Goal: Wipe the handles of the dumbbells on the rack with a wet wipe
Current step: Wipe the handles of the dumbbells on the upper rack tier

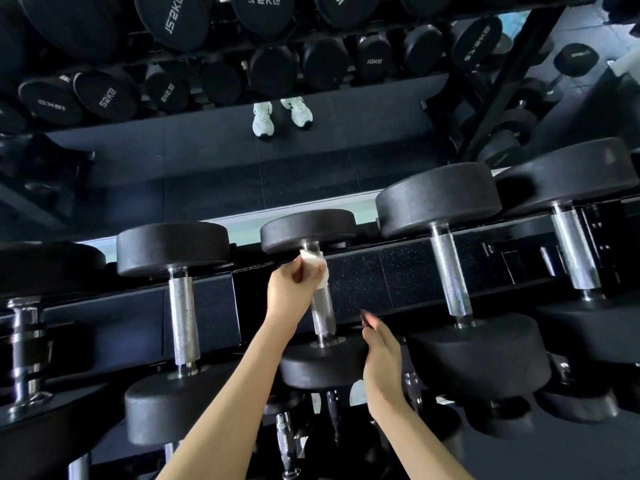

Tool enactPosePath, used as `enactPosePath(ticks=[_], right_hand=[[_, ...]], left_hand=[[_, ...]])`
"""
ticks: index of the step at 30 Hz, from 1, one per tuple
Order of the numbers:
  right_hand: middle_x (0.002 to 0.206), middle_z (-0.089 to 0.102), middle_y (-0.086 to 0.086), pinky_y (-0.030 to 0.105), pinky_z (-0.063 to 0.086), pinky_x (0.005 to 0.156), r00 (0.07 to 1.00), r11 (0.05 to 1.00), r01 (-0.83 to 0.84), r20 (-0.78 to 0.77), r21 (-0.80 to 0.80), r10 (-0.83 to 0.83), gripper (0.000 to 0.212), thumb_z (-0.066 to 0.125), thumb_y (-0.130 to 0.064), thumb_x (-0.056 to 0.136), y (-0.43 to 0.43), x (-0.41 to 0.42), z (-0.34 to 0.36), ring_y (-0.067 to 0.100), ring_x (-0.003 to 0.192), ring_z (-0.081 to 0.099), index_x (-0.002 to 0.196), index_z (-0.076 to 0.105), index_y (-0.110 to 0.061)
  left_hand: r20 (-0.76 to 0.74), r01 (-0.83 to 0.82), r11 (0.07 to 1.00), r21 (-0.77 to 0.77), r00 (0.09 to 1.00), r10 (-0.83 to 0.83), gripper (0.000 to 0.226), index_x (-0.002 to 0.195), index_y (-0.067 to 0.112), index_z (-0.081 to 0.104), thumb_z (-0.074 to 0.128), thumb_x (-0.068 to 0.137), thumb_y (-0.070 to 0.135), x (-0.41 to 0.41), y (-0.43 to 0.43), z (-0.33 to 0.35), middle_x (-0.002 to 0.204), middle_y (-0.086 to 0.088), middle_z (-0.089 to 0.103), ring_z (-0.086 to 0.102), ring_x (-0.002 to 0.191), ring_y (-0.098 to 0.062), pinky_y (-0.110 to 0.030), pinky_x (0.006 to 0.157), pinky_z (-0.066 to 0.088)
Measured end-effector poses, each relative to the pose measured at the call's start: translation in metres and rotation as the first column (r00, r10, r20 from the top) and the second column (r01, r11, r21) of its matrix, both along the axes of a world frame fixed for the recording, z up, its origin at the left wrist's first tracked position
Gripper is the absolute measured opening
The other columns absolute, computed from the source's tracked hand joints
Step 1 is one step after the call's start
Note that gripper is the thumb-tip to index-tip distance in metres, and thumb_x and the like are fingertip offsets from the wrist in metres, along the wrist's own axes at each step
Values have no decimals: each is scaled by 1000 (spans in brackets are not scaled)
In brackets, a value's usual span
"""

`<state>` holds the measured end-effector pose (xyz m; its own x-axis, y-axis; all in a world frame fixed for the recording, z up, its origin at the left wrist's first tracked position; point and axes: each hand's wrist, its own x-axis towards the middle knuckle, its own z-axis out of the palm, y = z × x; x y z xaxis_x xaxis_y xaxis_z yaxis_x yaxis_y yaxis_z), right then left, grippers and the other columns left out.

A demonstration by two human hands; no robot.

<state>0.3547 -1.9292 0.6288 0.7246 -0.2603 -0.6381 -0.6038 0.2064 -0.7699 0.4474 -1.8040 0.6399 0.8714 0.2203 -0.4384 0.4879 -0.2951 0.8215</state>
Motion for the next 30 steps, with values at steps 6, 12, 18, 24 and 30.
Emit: enactPosePath(ticks=[6, 12, 18, 24, 30], right_hand=[[124, 58, -3, 2, 39, 76, 999, 1000, -3, 36, -16, 4, 35, 39, -4, 97, 0, 0, -1, 7, 115, 50, 125, 58, -12], [124, 60, 1, 10, 39, 90, 997, 999, 33, 76, -33, -31, 35, 39, -1, 96, 1, 1, -4, 9, 119, 51, 124, 58, -9], [128, 59, 1, 18, 33, 101, 997, 998, 41, 74, -48, -38, 40, 38, 2, 93, 2, 2, -6, 10, 123, 50, 127, 57, -8], [128, 60, 4, 12, 36, 95, 995, 997, 58, 82, -51, -53, 41, 38, 4, 92, 3, 2, -5, 10, 121, 51, 126, 57, -7], [128, 59, 2, 14, 36, 97, 995, 996, 57, 90, -71, -50, 41, 38, 2, 92, 6, 1, -2, 9, 123, 50, 127, 57, -10]], left_hand=[[28, 139, 984, 111, 989, -143, 21, 82, 13, 62, 66, 87, 33, -13, 5, -4, 66, 8, 56, 46, 60, -3, -11, 52, 37], [-27, 320, 936, 144, 947, -320, 35, 58, 24, 47, 69, 84, 32, -27, 16, -4, 48, 13, 41, 36, 42, -1, -12, 45, 30], [-270, 630, 760, 163, 769, -580, 49, 51, 16, 41, 72, 78, 43, -36, 28, -9, 48, 6, 36, 31, 46, -8, -23, 48, 24], [-367, 577, 814, 63, 772, -519, 45, 55, 15, 45, 81, 70, 38, -25, 25, -4, 49, 9, 41, 37, 48, -5, -17, 48, 28], [-373, 235, 828, -509, 806, -459, 14, 76, 7, 62, 62, 84, -5, -23, 26, 3, 58, 7, 69, 65, 56, 0, -10, 54, 47]])
